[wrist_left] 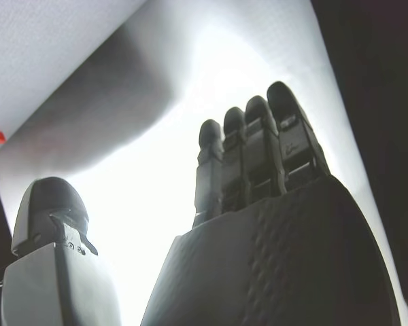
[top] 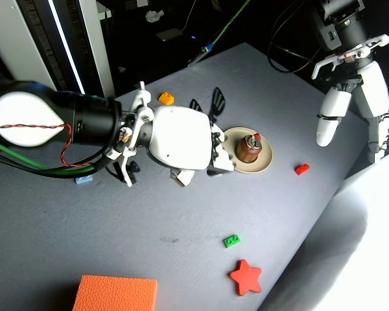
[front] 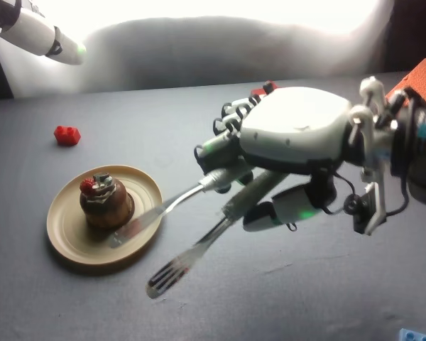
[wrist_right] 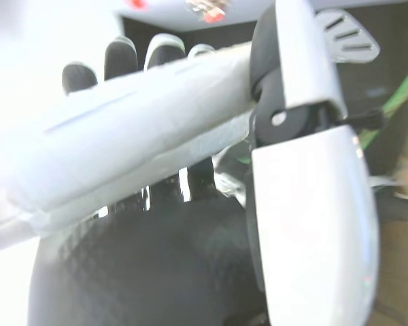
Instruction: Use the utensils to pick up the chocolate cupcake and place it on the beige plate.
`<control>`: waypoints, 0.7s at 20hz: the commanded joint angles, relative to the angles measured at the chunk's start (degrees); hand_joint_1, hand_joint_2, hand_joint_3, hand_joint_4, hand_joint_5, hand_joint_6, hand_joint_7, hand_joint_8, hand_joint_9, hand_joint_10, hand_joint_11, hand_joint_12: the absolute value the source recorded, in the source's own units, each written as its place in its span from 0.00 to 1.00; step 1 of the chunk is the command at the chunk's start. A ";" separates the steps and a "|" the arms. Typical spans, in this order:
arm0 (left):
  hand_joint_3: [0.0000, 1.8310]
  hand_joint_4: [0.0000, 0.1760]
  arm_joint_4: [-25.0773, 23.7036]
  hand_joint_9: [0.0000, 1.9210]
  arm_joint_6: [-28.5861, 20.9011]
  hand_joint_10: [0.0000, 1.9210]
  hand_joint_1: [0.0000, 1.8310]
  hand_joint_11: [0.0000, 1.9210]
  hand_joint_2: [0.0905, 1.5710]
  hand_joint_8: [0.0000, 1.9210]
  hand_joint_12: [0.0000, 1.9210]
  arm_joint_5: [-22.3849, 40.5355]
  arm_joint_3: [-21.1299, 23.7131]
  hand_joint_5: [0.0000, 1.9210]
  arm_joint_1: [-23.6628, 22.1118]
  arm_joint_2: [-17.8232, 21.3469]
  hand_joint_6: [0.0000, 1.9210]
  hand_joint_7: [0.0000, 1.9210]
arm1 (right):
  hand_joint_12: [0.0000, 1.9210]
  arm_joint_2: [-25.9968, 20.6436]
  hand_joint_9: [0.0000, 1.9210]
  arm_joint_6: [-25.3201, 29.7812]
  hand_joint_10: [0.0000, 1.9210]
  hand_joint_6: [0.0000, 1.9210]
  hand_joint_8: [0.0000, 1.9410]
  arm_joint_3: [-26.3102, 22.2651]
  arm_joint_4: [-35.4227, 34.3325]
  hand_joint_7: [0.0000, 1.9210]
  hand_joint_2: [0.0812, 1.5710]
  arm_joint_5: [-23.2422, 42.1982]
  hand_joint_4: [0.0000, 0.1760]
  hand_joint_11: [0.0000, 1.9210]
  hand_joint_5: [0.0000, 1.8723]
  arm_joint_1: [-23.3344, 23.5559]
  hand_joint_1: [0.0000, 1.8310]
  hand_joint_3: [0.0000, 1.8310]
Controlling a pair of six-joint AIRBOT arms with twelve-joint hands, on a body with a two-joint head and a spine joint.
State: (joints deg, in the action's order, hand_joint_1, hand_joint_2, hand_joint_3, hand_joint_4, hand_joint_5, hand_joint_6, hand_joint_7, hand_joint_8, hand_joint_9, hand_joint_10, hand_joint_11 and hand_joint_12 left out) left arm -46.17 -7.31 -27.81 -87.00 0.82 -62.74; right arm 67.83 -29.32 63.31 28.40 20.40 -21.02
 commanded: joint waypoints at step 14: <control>0.00 0.00 -2.26 0.09 0.07 0.00 0.26 0.00 0.61 0.00 0.23 2.78 -0.51 0.13 -0.62 0.41 0.00 0.11 | 0.94 0.27 0.22 15.26 0.69 0.75 0.77 5.76 10.25 0.39 0.81 14.02 0.00 0.14 0.31 -10.95 0.62 0.00</control>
State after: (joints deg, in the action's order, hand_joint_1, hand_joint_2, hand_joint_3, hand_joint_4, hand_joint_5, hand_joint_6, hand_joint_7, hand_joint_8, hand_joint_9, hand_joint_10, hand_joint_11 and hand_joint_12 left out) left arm -46.09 -7.29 -27.66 -87.13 0.82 -62.76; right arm 68.77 -14.59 69.25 40.75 28.71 -32.47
